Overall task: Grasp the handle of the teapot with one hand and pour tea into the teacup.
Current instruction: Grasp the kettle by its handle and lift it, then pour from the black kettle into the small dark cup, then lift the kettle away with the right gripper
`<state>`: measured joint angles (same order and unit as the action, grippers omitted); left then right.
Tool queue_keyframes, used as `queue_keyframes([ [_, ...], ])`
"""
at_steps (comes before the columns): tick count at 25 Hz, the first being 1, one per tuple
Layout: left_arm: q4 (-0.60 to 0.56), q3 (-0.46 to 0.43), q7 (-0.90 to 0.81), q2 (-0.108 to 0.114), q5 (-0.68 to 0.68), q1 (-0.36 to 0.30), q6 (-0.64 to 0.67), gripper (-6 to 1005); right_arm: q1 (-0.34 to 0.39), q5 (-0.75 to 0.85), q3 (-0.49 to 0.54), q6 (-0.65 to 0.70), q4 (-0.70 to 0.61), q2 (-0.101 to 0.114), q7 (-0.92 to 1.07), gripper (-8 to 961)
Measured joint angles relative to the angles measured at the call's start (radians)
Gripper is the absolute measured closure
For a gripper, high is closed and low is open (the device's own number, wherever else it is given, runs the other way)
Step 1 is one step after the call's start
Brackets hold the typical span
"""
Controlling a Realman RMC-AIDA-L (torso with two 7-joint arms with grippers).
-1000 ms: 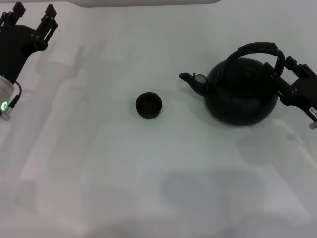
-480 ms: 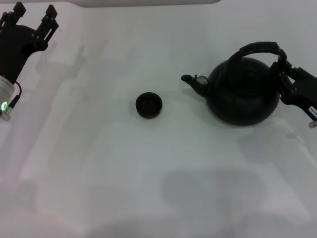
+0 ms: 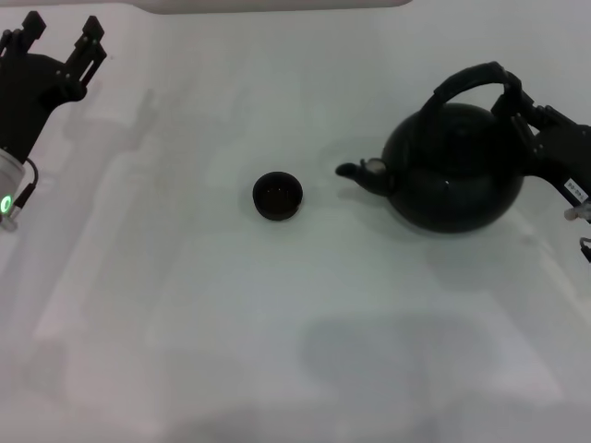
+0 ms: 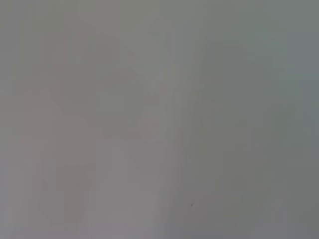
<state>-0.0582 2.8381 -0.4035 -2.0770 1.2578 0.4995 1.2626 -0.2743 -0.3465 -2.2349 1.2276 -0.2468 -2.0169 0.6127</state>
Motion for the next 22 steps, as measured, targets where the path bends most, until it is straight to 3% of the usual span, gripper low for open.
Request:
queue_keyframes([
  [22,-0.026,0.001,0.0,0.001,-0.003,-0.013,0.001,222,-0.09,0.005,-0.002,-0.017,-0.063,0.0,-0.243,752],
])
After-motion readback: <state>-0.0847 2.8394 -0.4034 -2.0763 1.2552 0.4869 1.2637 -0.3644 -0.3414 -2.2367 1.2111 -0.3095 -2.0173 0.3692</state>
